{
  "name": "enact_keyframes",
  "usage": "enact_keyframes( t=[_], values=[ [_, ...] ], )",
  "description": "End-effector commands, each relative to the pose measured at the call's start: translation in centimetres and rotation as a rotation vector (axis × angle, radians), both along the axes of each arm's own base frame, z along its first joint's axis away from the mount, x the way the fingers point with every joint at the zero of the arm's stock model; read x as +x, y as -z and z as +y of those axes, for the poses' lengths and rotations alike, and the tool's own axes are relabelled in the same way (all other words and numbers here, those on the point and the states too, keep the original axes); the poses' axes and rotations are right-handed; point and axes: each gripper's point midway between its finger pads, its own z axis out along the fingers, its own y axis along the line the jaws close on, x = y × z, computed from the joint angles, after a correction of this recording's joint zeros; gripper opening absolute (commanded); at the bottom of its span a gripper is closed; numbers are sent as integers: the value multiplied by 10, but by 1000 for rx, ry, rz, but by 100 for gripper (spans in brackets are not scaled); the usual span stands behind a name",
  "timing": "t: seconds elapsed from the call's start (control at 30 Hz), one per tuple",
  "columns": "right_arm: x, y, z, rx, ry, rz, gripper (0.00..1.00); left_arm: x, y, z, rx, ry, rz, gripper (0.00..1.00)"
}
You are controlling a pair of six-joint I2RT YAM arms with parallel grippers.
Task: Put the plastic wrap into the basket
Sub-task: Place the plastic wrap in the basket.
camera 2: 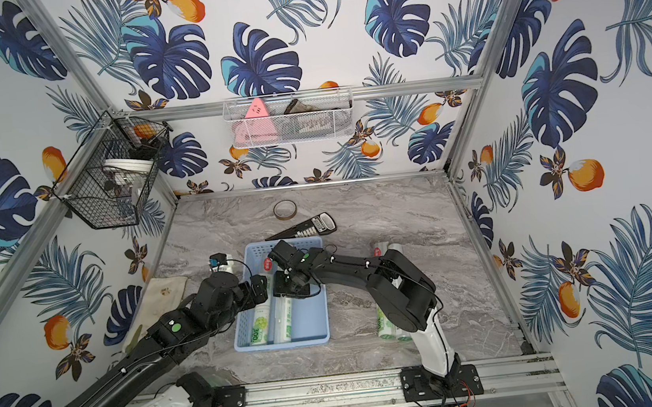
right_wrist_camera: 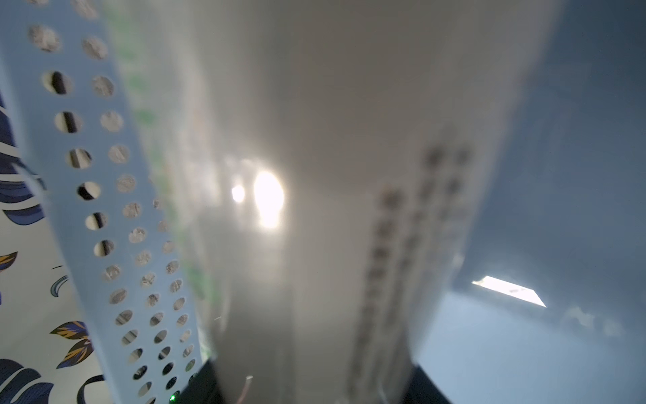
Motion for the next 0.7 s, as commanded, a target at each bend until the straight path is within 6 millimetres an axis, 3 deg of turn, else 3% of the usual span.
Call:
enact_keyframes(
  t=[0.0,0.27,0.67],
  values=[
    [-4,9,3,-10,-26,27,46,0,-1,3,8,-9,-2,99],
    [2,21,4,-18,-3,23,50,0,-1,3,6,-11,-2,99],
    [2,18,16,53,6,51,58,0,1,-1,-6,-1,5,99]
  ],
)
